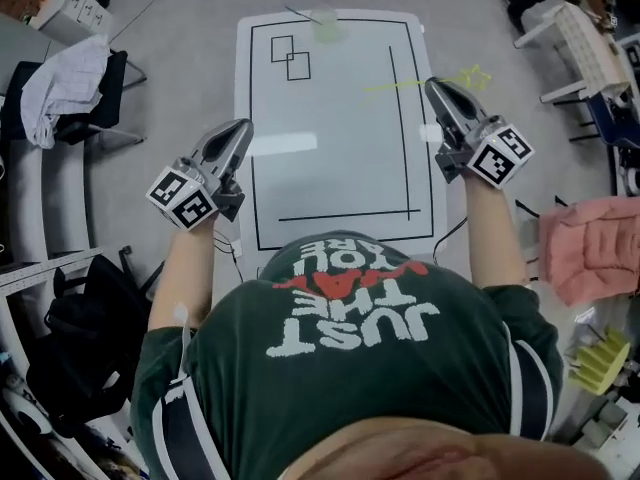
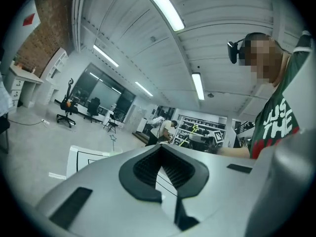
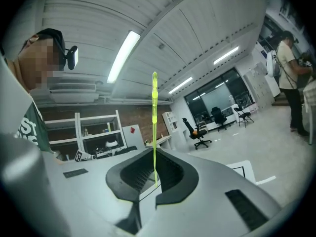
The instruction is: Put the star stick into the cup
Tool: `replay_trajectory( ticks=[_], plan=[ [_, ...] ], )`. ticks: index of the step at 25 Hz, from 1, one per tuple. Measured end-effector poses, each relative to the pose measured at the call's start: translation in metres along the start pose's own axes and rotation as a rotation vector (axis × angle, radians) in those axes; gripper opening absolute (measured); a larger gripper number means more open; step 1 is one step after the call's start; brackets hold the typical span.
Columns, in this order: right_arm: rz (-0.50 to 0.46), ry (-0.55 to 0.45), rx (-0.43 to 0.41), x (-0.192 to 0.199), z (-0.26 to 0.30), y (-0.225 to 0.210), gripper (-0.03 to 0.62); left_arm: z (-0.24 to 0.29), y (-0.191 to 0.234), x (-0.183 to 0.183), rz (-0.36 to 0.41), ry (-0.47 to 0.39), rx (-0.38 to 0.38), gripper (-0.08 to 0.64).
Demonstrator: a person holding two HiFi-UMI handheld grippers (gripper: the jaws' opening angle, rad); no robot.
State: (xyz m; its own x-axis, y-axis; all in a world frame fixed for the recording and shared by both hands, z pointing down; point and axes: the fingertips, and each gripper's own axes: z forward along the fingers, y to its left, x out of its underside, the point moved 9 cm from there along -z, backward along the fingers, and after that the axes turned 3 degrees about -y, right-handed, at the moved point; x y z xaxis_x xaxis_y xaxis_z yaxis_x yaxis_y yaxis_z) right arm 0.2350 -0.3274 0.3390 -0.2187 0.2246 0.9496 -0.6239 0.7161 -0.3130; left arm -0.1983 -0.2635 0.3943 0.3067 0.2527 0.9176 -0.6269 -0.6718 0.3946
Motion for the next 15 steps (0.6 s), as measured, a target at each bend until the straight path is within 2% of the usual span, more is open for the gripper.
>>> replay_trajectory(
  ticks=[3,7,15],
  plan=[
    [-0.032,0.015,0.016,-0.013,0.030,-0.017,0.043,0.019,0.031,-0.002,0.027,0.002,0.017,0.009],
    [-0.076,0.040,0.023,-0.025,0.081,-0.053,0.043,0.046,0.068,0.002,0.022,0.002,0.003,0.009],
    [-0.131,0.082,0.016,-0.013,0.180,-0.133,0.043,0.106,0.141,0.022,0.034,0.003,-0.020,0.009]
  ],
)
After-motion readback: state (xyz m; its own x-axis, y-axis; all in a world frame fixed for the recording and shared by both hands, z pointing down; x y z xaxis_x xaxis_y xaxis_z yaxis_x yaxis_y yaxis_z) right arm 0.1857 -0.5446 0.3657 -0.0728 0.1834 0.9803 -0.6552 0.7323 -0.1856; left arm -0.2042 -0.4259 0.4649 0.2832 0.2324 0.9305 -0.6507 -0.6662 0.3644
